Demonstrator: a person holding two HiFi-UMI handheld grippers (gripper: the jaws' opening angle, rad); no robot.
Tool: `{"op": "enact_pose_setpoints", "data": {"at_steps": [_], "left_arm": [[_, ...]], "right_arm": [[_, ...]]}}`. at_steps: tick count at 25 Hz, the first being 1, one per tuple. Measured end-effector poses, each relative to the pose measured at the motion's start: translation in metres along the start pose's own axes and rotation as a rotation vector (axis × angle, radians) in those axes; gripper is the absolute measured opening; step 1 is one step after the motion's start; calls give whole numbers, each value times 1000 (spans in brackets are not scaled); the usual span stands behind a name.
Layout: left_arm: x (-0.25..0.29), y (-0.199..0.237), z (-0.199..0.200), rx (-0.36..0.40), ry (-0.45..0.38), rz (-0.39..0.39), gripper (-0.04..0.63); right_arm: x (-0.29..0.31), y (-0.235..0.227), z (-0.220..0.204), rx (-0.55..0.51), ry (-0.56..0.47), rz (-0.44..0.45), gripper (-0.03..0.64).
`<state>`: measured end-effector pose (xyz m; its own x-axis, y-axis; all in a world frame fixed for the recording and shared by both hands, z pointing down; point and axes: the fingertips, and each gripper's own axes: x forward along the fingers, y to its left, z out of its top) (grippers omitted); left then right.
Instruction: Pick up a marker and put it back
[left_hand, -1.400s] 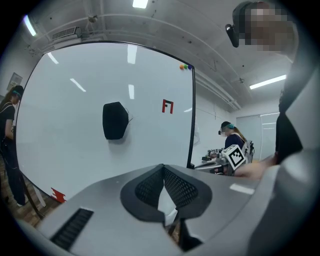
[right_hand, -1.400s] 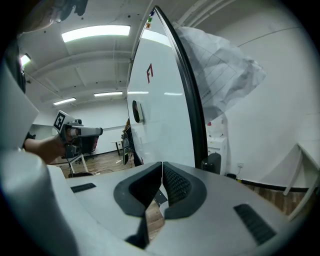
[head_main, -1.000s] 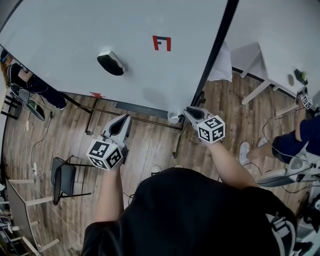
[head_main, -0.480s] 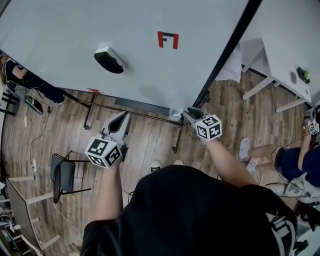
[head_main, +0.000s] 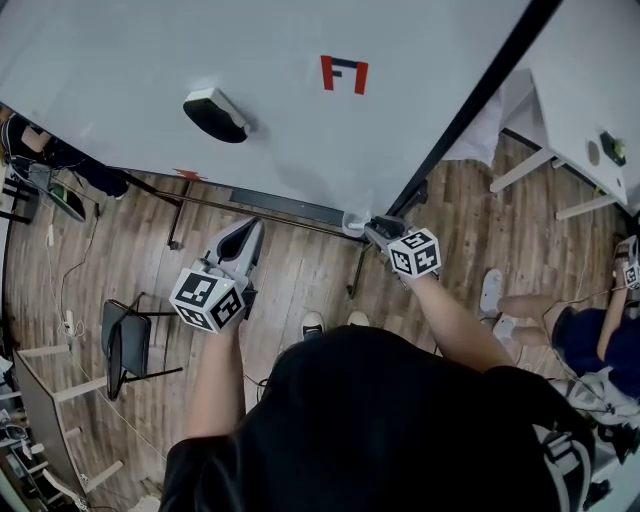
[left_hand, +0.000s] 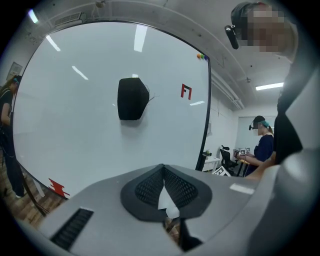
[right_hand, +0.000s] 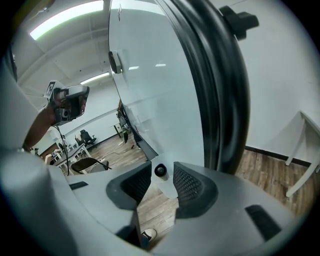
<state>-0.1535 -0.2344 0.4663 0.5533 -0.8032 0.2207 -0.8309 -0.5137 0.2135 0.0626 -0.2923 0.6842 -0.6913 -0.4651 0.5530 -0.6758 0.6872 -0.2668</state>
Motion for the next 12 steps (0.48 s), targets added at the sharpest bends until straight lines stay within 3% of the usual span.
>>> {"op": "enact_pose_setpoints", "data": {"at_steps": [12], "left_arm": [[-1, -3, -4, -2, 11, -6, 11]], "right_arm": [[10, 0, -11, 3, 26, 1, 121]]}}
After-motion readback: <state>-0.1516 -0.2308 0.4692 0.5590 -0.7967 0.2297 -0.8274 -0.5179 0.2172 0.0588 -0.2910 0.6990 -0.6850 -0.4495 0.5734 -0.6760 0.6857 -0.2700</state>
